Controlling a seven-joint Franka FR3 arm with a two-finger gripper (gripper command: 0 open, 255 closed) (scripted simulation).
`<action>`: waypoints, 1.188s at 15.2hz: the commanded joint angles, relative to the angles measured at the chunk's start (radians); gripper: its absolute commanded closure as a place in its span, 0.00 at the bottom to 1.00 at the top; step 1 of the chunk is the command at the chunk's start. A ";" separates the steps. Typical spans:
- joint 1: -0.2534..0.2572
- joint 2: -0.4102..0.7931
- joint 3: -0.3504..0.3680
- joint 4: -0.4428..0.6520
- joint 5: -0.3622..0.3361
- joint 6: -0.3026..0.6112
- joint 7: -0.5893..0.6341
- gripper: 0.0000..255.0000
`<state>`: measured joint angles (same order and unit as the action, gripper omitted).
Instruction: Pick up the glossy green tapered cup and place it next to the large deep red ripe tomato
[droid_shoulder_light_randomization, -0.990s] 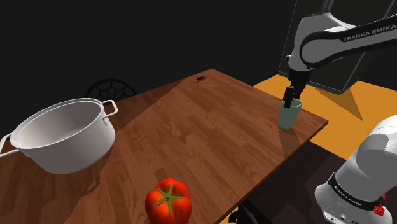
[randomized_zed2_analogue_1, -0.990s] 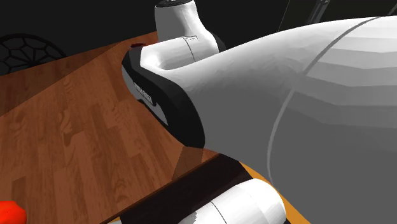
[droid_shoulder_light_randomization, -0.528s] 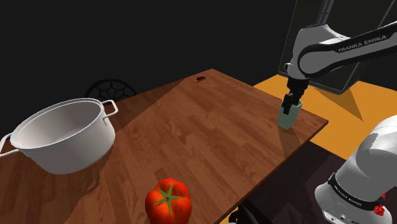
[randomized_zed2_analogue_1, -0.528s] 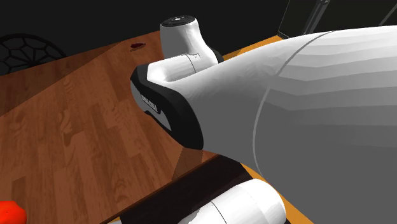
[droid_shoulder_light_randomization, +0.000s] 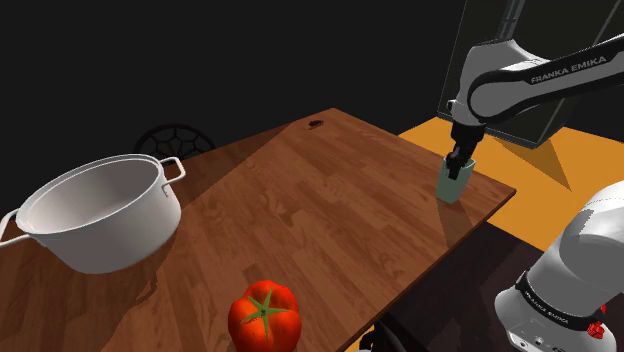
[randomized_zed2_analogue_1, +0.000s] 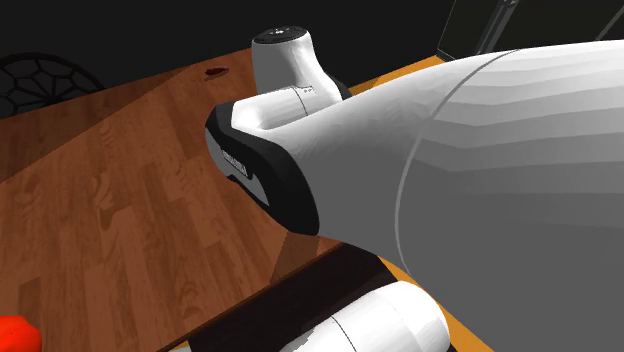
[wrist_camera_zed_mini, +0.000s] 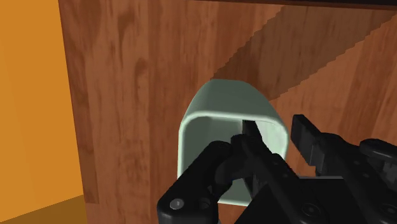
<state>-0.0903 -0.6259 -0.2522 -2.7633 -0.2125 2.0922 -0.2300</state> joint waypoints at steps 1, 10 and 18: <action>0.000 0.000 0.000 0.000 0.000 0.000 0.000 1.00; 0.001 -0.015 0.005 0.018 0.004 -0.033 -0.001 1.00; 0.005 -0.061 0.022 0.099 0.019 -0.160 -0.006 1.00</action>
<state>-0.0865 -0.6823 -0.2332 -2.6782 -0.1961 1.9512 -0.2358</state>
